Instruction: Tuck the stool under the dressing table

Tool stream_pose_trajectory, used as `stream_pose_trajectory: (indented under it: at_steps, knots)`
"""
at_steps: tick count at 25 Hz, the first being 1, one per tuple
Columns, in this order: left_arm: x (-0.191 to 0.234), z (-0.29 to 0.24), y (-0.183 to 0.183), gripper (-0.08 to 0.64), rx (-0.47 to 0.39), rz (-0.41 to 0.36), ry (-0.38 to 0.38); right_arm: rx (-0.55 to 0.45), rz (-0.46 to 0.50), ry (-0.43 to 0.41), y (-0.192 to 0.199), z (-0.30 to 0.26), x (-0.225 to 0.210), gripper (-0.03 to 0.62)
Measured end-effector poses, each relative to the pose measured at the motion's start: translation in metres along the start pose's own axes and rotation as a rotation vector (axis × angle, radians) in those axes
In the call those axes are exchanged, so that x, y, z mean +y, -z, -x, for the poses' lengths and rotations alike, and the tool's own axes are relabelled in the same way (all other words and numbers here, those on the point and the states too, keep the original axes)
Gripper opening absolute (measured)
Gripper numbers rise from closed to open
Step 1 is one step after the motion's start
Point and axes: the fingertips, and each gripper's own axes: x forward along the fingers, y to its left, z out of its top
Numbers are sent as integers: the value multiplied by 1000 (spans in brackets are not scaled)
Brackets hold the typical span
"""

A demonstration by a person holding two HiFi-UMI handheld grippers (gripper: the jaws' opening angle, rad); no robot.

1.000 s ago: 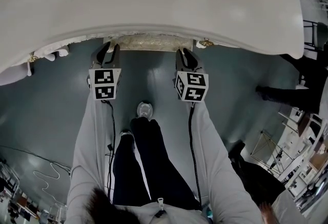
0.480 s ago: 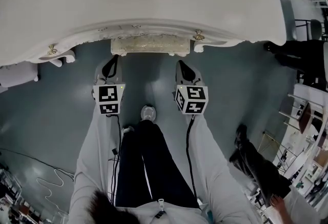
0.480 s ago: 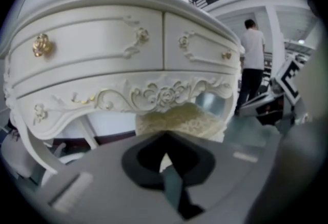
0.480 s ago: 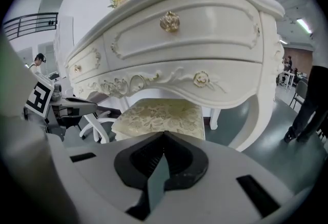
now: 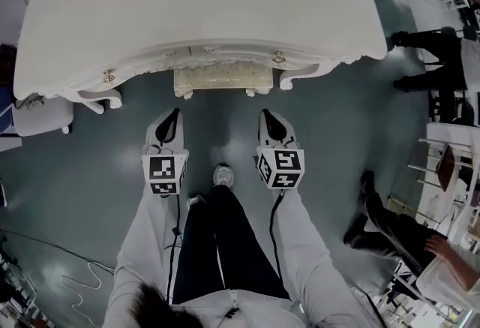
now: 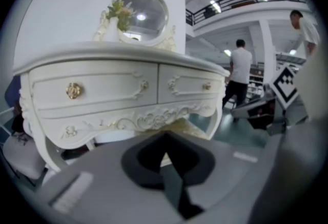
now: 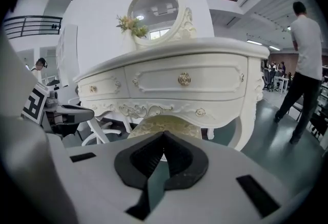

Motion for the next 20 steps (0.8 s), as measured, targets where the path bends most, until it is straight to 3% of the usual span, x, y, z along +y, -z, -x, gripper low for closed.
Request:
stream_pose_trajectory:
  at_steps: [20]
  knots:
    - [-12, 145, -123, 8, -163, -23, 12, -176, -9, 54, -116, 158, 40, 2]
